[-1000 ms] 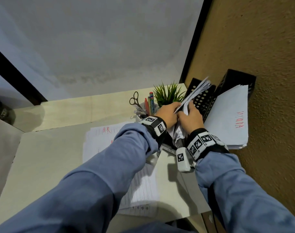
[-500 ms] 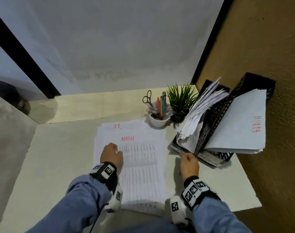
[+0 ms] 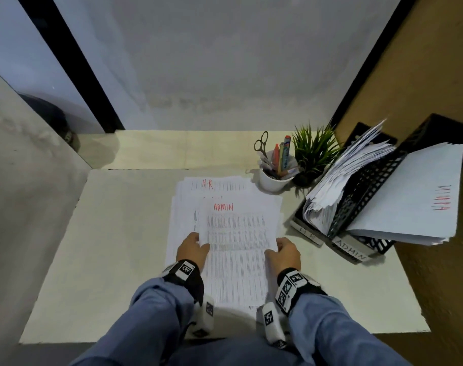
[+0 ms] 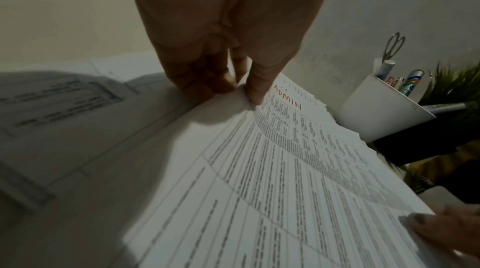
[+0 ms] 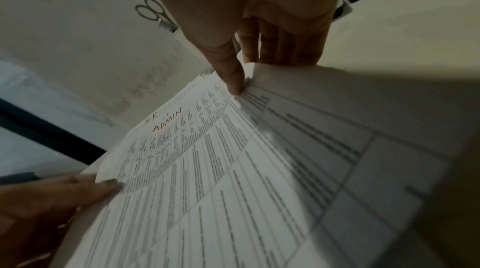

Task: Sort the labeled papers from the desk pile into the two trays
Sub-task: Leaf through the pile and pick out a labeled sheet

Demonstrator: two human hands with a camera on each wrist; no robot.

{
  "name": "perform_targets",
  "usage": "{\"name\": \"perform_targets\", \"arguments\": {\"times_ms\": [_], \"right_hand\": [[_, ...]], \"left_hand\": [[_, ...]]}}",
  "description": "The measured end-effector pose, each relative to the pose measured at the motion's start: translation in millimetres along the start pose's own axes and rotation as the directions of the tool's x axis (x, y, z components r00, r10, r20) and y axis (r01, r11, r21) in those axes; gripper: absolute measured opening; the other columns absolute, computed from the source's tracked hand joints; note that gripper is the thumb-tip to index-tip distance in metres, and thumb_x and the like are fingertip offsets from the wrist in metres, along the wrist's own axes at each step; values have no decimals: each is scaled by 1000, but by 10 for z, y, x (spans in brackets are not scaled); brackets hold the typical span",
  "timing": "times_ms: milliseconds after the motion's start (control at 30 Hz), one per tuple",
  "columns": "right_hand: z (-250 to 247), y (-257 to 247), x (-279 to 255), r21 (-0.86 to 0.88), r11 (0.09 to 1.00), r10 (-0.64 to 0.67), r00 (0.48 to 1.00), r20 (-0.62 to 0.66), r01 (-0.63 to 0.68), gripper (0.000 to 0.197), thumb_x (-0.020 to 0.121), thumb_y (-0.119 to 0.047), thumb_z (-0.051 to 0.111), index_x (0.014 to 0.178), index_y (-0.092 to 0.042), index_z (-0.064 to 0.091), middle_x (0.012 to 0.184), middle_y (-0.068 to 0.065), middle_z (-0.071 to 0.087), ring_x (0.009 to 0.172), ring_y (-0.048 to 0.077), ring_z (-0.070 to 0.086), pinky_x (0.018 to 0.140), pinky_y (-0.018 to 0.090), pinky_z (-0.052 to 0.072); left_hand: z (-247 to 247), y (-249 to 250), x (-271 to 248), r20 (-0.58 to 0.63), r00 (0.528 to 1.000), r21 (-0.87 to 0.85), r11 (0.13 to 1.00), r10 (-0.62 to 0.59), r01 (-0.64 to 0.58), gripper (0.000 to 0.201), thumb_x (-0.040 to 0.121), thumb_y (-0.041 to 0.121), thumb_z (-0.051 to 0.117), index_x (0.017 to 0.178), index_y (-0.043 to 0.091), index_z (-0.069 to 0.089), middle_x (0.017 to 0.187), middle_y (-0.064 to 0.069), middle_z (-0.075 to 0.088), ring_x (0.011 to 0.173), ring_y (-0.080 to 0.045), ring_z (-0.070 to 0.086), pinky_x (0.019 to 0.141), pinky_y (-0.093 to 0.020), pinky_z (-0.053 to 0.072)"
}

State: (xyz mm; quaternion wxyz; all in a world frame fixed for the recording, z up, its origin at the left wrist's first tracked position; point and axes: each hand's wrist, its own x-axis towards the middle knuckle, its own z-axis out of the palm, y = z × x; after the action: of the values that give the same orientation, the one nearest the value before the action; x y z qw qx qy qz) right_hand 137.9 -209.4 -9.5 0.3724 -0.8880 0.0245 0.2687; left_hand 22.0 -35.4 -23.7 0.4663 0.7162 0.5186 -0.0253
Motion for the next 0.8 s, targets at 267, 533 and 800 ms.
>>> {"name": "perform_targets", "arguments": {"times_ms": [267, 533, 800], "right_hand": [[-45, -82, -37, 315, 949, -10, 999, -46, 24, 28, 75, 6, 60, 96, -13, 61, 85, 6, 66, 75, 23, 62, 56, 20, 45], [-34, -25, -12, 336, 941, 17, 995, 95, -48, 37, 71, 23, 34, 53, -5, 51, 70, 14, 55, 62, 18, 47, 54, 23, 36], [-23, 26, 18, 467, 883, 0, 993, 115, -54, 41, 74, 25, 33, 53, -5, 52, 78, 18, 58, 61, 19, 49, 44, 10, 42]], "left_hand": [[-64, -105, -27, 88, 995, -347, 938, 39, -6, 46, 66, -21, 41, 45, 13, 64, 81, -11, 72, 88, -31, 65, 89, -43, 52], [-239, -50, 39, -257, 963, -100, 993, -85, 61, 24, 82, -2, 50, 103, 6, 60, 115, -14, 58, 100, -33, 59, 85, -36, 50], [-244, 0, 31, -205, 977, -133, 991, -55, 28, 33, 77, 16, 74, 105, 7, 58, 90, -2, 58, 92, -27, 61, 76, -26, 43]]}}
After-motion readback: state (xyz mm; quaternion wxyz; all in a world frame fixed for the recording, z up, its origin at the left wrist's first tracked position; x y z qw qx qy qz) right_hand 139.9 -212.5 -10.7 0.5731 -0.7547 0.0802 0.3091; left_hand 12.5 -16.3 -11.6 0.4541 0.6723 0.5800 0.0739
